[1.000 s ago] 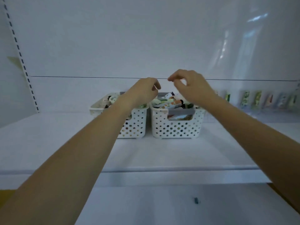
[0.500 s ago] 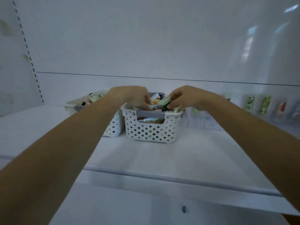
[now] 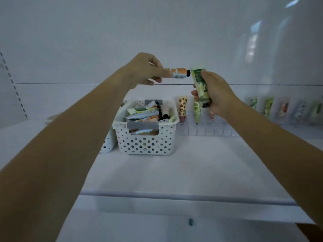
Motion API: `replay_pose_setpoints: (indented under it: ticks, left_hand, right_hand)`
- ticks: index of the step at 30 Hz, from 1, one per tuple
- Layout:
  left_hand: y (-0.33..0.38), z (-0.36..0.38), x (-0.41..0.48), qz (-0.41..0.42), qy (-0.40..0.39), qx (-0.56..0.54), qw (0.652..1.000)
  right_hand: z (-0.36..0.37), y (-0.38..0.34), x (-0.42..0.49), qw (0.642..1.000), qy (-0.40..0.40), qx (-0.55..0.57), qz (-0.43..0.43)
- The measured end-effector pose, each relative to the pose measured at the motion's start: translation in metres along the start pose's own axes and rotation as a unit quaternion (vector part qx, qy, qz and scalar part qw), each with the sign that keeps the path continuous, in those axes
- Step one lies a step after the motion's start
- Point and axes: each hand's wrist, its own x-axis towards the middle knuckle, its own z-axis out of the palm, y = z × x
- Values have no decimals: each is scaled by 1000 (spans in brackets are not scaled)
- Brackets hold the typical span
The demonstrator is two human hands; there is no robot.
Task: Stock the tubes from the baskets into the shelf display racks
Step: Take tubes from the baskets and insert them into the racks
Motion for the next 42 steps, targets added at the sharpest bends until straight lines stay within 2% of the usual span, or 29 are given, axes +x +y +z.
replay_pose_setpoints:
  ticks: [3, 6, 11, 16, 18, 20, 22, 24, 28, 30, 32, 36, 39, 42]
  left_hand:
    - [11, 26, 16, 30, -73, 21, 997]
    - [20, 58, 26, 78, -133, 36, 987]
    - [33, 105, 44, 120, -171, 108, 972]
    - [50, 151, 65, 60, -125, 21, 990]
    - [56, 172, 70, 45, -84, -66, 993]
    - [60, 202, 76, 3, -34, -214, 976]
    - [61, 243, 78, -57, 26, -308, 949]
    - [61, 289, 80, -92, 54, -317, 942]
    - [71, 354, 93, -89, 95, -268, 955]
    - [77, 373, 102, -80, 119, -276, 950]
    - [80, 390, 109, -69, 129, -299, 943]
    - [78, 427, 111, -67, 98, -311, 943]
    - [78, 450, 113, -78, 71, -330, 938]
    - [80, 466, 115, -71, 94, -328, 937]
  right_hand:
    - [-23, -4, 2, 1000, 22, 1, 20]
    - [-52, 1, -2, 997, -4, 22, 73]
    - [-105, 14, -4, 992, -7, 50, 119]
    - [-145, 17, 7, 992, 27, 80, 99]
    - [-162, 16, 12, 993, 22, 68, 90]
    - [-180, 16, 17, 996, -2, 42, 80]
    - [-198, 16, 22, 997, -26, 13, 78]
    - [-218, 16, 27, 995, -32, -34, 83]
    - [-265, 16, 37, 988, -16, -120, 95]
    - [-288, 11, 46, 991, 13, -105, 86]
    - [-313, 5, 58, 990, 86, -91, 68]
    - [-376, 7, 72, 972, 232, -29, -2]
    - [-419, 18, 71, 958, 277, -66, -32]
    - [-439, 33, 71, 951, 297, -80, -36]
